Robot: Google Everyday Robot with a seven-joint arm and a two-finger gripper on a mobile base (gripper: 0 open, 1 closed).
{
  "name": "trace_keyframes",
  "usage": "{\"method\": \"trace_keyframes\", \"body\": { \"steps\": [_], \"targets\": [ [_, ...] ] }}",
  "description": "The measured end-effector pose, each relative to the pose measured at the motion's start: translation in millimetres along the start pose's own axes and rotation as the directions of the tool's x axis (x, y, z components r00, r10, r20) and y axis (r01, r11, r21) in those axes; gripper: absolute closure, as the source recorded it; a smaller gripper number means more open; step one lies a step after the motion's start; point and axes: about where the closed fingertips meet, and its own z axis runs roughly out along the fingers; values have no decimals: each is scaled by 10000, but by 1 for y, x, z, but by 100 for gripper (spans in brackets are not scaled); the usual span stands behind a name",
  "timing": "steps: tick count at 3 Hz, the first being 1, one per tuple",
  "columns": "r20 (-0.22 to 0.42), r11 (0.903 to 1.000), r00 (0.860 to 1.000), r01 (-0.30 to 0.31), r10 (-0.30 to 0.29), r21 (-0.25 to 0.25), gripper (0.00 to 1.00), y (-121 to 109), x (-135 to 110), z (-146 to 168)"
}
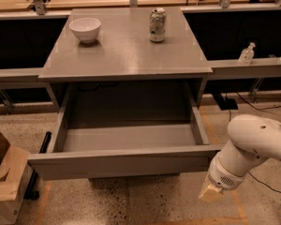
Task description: Close top drawer
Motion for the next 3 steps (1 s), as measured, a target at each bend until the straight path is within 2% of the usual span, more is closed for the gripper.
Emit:
{"method": "trace_keyframes", "body": {
  "steps": [1,2,3],
  "targets": [
    [0,10000,10000,2,-2,1,100,0,0,0],
    [129,9930,9951,974,-985,674,100,-21,-45,-23],
    [79,9744,9817,1880,-1904,1236,100,-38,-80,-44]
  ]
}}
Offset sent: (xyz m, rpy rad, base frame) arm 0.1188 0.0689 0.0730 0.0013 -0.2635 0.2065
